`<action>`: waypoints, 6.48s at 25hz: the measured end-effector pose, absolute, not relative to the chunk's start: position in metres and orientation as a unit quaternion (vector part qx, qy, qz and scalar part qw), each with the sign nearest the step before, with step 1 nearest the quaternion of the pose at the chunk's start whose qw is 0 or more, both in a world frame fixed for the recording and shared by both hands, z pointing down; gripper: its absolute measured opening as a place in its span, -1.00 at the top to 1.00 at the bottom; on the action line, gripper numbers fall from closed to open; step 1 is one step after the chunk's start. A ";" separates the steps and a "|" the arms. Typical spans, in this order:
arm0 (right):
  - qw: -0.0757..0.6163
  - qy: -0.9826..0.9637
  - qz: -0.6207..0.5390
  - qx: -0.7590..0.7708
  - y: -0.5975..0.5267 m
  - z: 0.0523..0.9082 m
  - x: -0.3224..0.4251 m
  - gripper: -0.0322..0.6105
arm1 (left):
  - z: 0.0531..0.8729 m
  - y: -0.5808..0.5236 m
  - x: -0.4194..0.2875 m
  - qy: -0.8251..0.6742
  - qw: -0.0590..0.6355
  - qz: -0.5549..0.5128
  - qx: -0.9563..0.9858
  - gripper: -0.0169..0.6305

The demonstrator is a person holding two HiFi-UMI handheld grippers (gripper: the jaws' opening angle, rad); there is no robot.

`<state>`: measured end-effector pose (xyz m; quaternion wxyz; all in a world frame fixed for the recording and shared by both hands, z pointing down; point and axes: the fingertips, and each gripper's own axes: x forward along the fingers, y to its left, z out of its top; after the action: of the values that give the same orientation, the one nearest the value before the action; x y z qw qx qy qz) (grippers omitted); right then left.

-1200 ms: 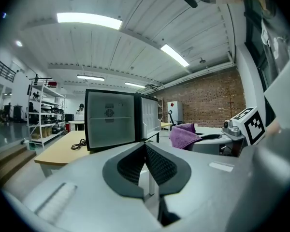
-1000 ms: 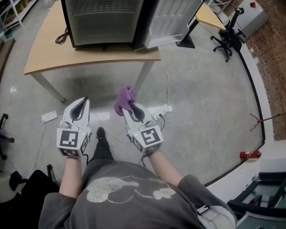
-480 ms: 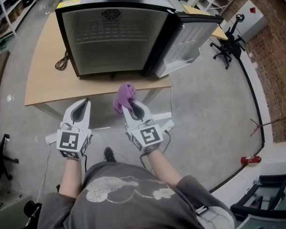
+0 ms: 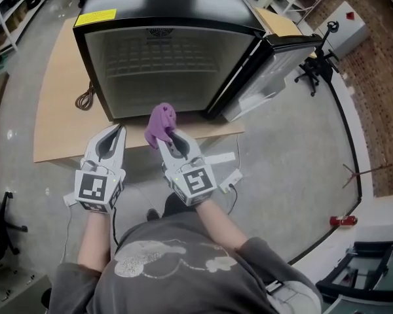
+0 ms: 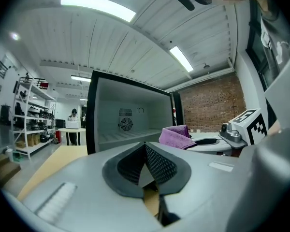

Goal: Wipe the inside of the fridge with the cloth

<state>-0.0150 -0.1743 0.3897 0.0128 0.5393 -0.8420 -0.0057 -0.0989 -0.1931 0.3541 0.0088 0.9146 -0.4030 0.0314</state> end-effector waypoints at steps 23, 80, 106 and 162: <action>-0.010 -0.905 -0.073 0.419 -0.350 0.285 -0.076 0.77 | 0.289 -0.300 -0.127 -0.539 -0.030 0.016 0.842 0.90; 0.194 -0.891 -0.088 0.401 -0.362 0.338 -0.088 0.77 | 0.323 -0.284 -0.130 -0.544 -0.012 0.013 0.839 0.90; 0.210 -0.741 0.005 0.638 -0.365 0.353 0.125 0.77 | 0.330 -0.289 -0.039 -0.439 -0.009 0.016 0.899 0.90; 0.127 -0.821 -0.044 0.555 -0.263 0.445 -0.045 0.77 | 0.408 -0.244 -0.150 -0.493 0.018 0.030 0.869 0.90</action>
<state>-0.0453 -0.2629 0.4453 0.1267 0.5554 -0.8207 -0.0442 -0.1500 -0.2442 0.4084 0.0176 0.8695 -0.4928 0.0301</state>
